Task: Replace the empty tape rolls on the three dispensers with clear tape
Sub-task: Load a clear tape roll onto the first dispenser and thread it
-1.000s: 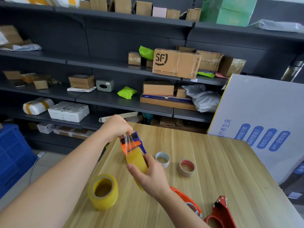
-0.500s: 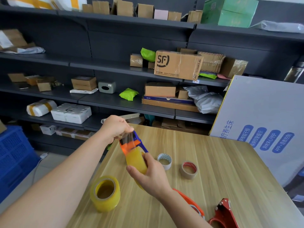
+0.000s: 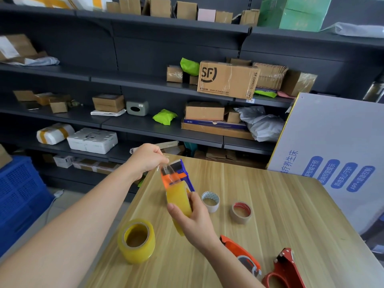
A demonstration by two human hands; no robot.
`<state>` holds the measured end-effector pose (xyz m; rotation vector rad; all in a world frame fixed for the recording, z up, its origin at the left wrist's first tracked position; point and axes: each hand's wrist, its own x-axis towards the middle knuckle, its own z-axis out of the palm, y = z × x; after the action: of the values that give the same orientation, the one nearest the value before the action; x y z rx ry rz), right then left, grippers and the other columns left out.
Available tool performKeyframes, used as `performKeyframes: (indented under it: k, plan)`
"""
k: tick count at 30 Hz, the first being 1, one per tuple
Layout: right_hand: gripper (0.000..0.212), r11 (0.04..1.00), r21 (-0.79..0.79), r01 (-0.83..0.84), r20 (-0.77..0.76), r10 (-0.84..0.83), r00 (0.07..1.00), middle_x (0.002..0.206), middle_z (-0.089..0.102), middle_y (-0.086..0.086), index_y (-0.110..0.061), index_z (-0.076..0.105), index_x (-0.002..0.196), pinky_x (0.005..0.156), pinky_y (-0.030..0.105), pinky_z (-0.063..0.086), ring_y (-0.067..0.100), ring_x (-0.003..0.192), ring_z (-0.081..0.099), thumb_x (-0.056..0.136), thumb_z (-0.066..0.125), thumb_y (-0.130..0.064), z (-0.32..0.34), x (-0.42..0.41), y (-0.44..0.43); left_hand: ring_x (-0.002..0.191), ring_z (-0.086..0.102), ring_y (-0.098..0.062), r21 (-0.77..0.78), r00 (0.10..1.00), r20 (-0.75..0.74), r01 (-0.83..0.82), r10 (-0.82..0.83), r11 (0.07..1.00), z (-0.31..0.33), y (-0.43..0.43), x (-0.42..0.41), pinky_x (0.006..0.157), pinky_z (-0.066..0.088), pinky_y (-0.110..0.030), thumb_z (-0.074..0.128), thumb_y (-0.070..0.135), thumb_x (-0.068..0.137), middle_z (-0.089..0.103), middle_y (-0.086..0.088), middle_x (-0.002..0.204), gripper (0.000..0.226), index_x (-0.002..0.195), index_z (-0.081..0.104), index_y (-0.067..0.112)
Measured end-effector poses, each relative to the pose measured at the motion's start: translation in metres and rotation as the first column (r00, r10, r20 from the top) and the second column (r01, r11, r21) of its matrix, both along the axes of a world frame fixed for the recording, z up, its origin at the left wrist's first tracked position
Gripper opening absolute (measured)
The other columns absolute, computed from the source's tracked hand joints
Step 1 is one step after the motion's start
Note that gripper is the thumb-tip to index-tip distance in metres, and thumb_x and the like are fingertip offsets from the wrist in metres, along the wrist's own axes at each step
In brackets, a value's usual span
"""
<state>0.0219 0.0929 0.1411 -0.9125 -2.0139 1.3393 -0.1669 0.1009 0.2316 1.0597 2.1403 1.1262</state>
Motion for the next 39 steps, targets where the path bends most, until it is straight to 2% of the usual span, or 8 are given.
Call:
performKeyframes:
  k: [2, 4, 9, 19, 23, 26, 31, 39]
  plan:
    - [0.049, 1.0, 0.003, -0.011, -0.001, 0.011, 1.0, 0.098, 0.058, -0.006, -0.026, 0.049, 0.108, 0.074, 0.033, 0.055, 0.014, 0.089, 0.061, 0.078, 0.066, -0.061, -0.001, 0.0, 0.001, 0.1, 0.065, -0.028, -0.004, 1.0, -0.011, -0.001, 0.001, 1.0, 0.001, -0.001, -0.002, 0.075, 0.054, -0.041, 0.072, 0.014, 0.08, 0.071, -0.012, 0.091, 0.012, 0.073, 0.064, 0.007]
    - [0.047, 0.999, 0.005, -0.032, 0.015, 0.032, 0.999, 0.101, 0.057, -0.008, -0.025, 0.048, 0.113, 0.075, 0.029, 0.055, 0.012, 0.092, 0.06, 0.082, 0.069, -0.053, -0.002, 0.0, 0.002, 0.097, 0.066, -0.025, -0.001, 0.999, -0.034, -0.002, 0.002, 1.0, 0.001, -0.001, -0.002, 0.079, 0.054, -0.043, 0.073, 0.015, 0.08, 0.072, -0.012, 0.087, 0.014, 0.074, 0.066, 0.006]
    - [0.049, 0.999, 0.017, -0.047, 0.059, 0.046, 0.997, 0.107, 0.057, -0.009, -0.024, 0.047, 0.116, 0.081, 0.034, 0.056, 0.014, 0.097, 0.059, 0.081, 0.071, -0.049, -0.002, -0.001, 0.006, 0.071, 0.06, -0.016, 0.031, 0.994, -0.105, -0.016, 0.019, 0.999, 0.002, 0.002, 0.004, 0.059, 0.043, -0.027, 0.072, 0.014, 0.081, 0.068, -0.007, 0.073, 0.014, 0.073, 0.065, 0.005]
    - [0.064, 0.995, 0.05, -0.081, 0.205, 0.069, 0.976, 0.117, 0.053, -0.009, -0.035, 0.042, 0.119, 0.088, 0.041, 0.055, 0.017, 0.11, 0.053, 0.07, 0.068, -0.066, -0.007, -0.009, 0.018, 0.074, 0.061, -0.015, 0.088, 0.981, -0.19, -0.028, 0.045, 0.996, 0.002, 0.011, 0.009, 0.064, 0.049, -0.03, 0.073, 0.021, 0.082, 0.067, -0.003, 0.072, 0.019, 0.069, 0.062, 0.012]
    - [0.061, 0.991, 0.111, -0.08, 0.245, 0.05, 0.968, 0.108, 0.056, -0.011, -0.037, 0.042, 0.111, 0.086, 0.044, 0.055, 0.021, 0.107, 0.054, 0.065, 0.063, -0.072, -0.006, -0.01, 0.023, 0.077, 0.061, -0.015, 0.102, 0.978, -0.196, -0.045, 0.065, 0.994, 0.001, 0.015, 0.009, 0.07, 0.052, -0.033, 0.072, 0.021, 0.083, 0.066, -0.003, 0.075, 0.018, 0.07, 0.063, 0.011]
    - [0.057, 0.987, 0.131, -0.09, 0.269, 0.052, 0.962, 0.102, 0.056, -0.013, -0.038, 0.041, 0.104, 0.085, 0.045, 0.054, 0.023, 0.105, 0.054, 0.064, 0.062, -0.072, -0.004, -0.01, 0.026, 0.073, 0.06, -0.012, 0.113, 0.983, -0.169, -0.053, 0.072, 0.992, -0.001, 0.017, 0.009, 0.064, 0.049, -0.028, 0.071, 0.02, 0.083, 0.066, -0.002, 0.073, 0.017, 0.073, 0.064, 0.009]
    - [0.058, 0.983, 0.142, -0.116, 0.314, 0.066, 0.947, 0.106, 0.055, -0.012, -0.035, 0.042, 0.11, 0.094, 0.046, 0.05, 0.021, 0.107, 0.052, 0.069, 0.065, -0.068, 0.002, -0.008, 0.027, 0.077, 0.058, -0.012, 0.132, 0.984, -0.165, -0.049, 0.07, 0.99, -0.004, 0.021, 0.011, 0.073, 0.05, -0.034, 0.072, 0.02, 0.083, 0.065, -0.003, 0.078, 0.017, 0.072, 0.063, 0.01]
    - [0.045, 0.994, 0.026, -0.106, 0.203, 0.098, 0.974, 0.089, 0.054, -0.011, -0.029, 0.049, 0.101, 0.07, 0.028, 0.05, 0.009, 0.084, 0.055, 0.073, 0.072, -0.056, 0.012, 0.001, 0.025, 0.053, 0.053, -0.016, 0.184, 1.0, -0.009, -0.027, 0.029, 0.983, -0.012, 0.023, 0.007, 0.059, 0.045, -0.03, 0.07, 0.018, 0.084, 0.058, -0.005, 0.057, 0.02, 0.071, 0.058, 0.01]
